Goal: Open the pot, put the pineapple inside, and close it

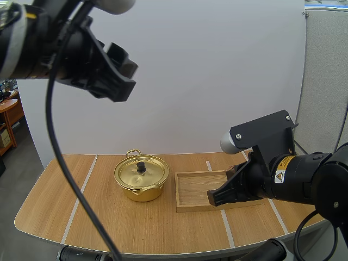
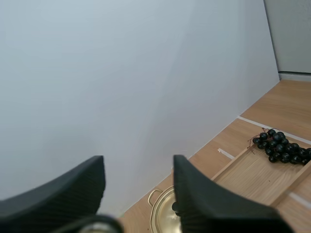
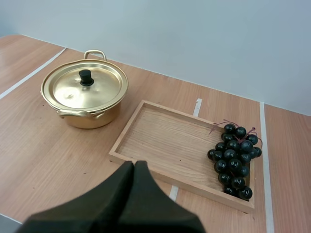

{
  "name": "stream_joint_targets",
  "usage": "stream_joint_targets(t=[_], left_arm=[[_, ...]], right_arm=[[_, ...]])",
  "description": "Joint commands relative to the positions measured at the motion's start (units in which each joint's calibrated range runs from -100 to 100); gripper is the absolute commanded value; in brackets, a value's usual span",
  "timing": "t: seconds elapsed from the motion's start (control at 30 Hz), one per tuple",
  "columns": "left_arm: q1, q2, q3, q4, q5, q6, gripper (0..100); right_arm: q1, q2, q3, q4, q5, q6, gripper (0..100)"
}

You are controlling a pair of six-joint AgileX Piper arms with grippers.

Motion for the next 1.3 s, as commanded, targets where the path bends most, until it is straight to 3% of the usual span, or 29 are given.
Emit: stream_joint_targets(t=[0.0, 0.1, 0.13, 0.5, 0.63, 0.93, 1.1, 1.27], left_arm=[[-0.10, -3.8, 2.6, 1.6, 0.4, -1.7, 30], [-0.10, -7.0, 5.4, 1.6, 0.4, -1.7, 2], [-0.10, -8.2, 6.6, 1.6, 0.4, -1.7, 0], [-0.10, -22.5, 21.0, 1.7, 0.4, -6.1, 0], [-0.10, -27.7, 25.4, 2.4, -6.5, -8.8, 0], [-0.10, -27.7, 27.8, 6.0, -14.1, -16.7, 0], [-0.10, -27.7, 30.2, 10.1, -21.7, -21.0, 0], [-0.10, -27.7, 39.6, 12.6, -36.9, -24.7, 0]], right_arm=[[-0.7, -1.0, -0.1, -0.1, -0.6, -0.4, 0], [-1.2, -1.5, -0.1, -0.1, -0.8, -0.4, 0], [-1.4, -1.6, -0.1, -0.1, -0.8, -0.4, 0], [-4.4, -4.9, -0.1, 0.5, -1.4, -0.4, 0], [-6.0, -7.3, -0.1, 1.4, -3.3, -0.4, 0], [-10.3, -9.2, -0.3, 3.6, -9.1, 0.0, 0], [-11.3, -9.2, -0.2, 4.9, -19.0, 0.0, 0], [-11.3, -9.2, 4.8, 3.3, -35.1, -0.7, 0]])
